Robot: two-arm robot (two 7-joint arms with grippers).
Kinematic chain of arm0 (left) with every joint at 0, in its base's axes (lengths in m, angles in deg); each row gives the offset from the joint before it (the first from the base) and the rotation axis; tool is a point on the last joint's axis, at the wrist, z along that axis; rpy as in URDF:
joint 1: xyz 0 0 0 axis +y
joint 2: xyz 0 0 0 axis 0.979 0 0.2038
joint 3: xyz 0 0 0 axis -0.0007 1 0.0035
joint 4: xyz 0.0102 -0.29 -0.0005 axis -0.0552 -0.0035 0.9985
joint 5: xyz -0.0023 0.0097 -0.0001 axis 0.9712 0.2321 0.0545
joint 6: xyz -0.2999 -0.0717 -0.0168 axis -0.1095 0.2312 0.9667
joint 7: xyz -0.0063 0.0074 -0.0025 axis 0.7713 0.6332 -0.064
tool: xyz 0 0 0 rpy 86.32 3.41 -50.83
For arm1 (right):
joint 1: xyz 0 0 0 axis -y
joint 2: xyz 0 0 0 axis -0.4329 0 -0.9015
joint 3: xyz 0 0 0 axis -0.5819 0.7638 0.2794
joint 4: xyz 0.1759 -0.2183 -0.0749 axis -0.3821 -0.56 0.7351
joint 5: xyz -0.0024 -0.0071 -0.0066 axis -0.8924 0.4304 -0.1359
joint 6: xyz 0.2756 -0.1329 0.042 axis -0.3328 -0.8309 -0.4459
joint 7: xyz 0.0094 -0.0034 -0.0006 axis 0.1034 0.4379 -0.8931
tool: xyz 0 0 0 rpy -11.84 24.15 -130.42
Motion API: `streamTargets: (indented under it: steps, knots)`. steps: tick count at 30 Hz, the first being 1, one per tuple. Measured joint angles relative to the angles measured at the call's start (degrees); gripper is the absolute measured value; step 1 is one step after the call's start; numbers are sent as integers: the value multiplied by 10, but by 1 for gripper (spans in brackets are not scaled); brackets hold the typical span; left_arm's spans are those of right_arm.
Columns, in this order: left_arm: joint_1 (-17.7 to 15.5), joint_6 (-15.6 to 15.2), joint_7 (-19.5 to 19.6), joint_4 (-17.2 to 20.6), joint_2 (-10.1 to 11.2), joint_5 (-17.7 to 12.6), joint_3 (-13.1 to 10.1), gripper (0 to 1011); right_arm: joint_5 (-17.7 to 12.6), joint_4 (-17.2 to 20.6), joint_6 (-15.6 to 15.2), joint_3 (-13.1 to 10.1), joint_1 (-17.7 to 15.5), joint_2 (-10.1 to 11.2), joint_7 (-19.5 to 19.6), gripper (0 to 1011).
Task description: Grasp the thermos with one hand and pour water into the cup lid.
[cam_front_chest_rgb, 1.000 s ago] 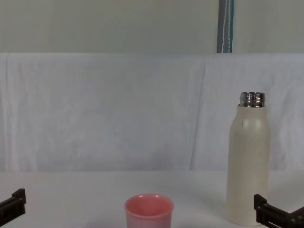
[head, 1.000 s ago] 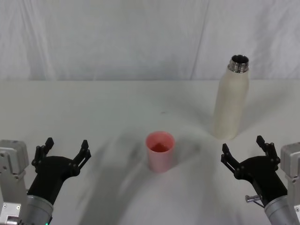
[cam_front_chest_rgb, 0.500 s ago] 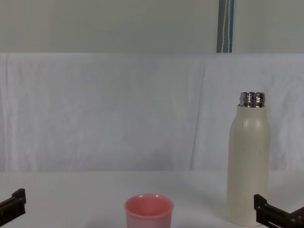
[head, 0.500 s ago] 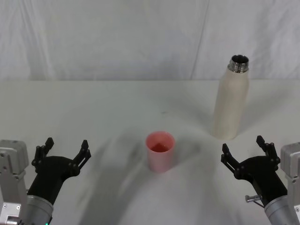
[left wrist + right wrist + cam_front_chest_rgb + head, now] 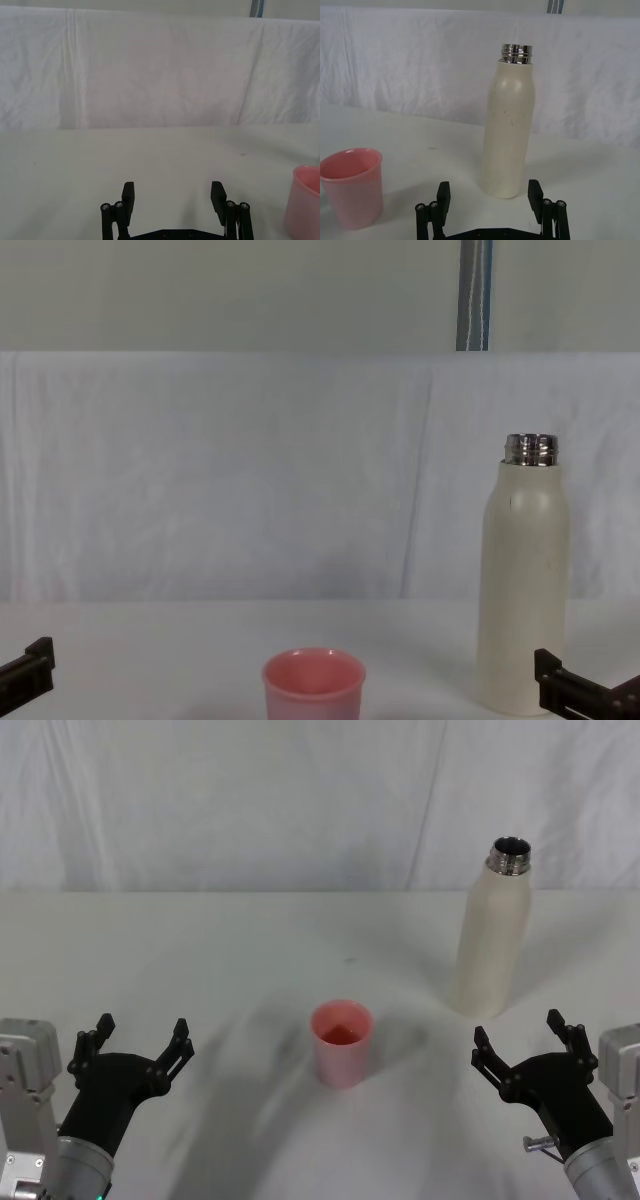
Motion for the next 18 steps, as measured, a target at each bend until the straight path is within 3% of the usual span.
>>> streamTargets:
  steps: [18]
  knots:
    - [0, 0, 0, 0, 0, 0, 0, 1001, 0, 0, 0, 0, 0, 0, 0, 1000]
